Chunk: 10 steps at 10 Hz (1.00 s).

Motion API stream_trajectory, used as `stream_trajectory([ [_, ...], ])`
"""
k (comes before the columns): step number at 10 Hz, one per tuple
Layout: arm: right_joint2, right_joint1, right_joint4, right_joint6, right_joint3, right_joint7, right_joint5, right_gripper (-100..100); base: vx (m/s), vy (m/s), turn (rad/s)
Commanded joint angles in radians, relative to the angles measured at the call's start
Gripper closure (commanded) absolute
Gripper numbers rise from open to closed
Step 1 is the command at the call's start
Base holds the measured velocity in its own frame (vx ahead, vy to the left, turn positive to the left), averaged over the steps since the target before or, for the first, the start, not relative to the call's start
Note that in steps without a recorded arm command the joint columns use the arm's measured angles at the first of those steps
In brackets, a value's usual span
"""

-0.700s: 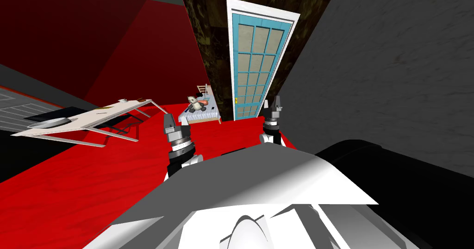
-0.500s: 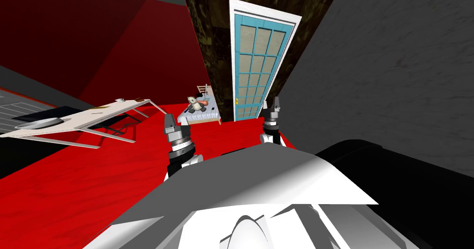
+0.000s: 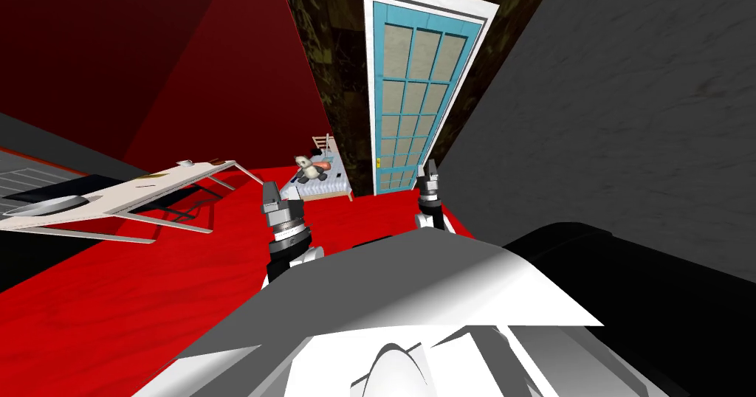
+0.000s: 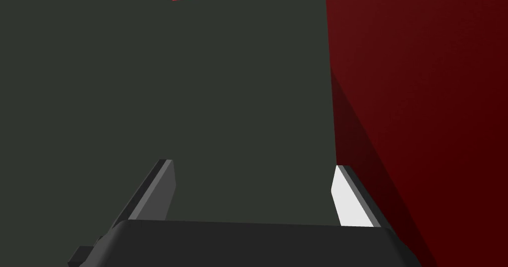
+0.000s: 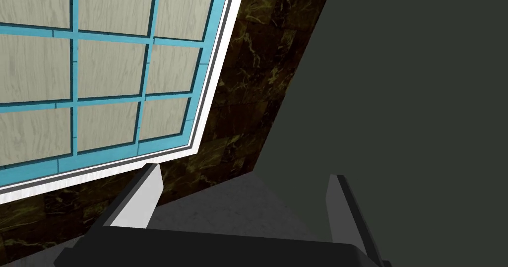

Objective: Pull the door open

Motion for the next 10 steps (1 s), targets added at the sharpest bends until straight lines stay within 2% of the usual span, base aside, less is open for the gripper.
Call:
stream_trajectory([
  [1,-0.008,-0.009,0.043,-0.011,-0.015,0.038,0.027,-100,0.153,0.003,-0.003],
  [4,-0.019,-0.024,0.105,-0.026,-0.040,0.086,0.063,-100,0.154,0.028,-0.005],
  [7,-0.031,-0.046,0.194,-0.047,-0.075,0.155,0.113,-100,0.140,0.014,-0.005],
  [10,-0.036,-0.061,0.252,-0.061,-0.098,0.201,0.147,-100,0.132,0.006,-0.005],
])
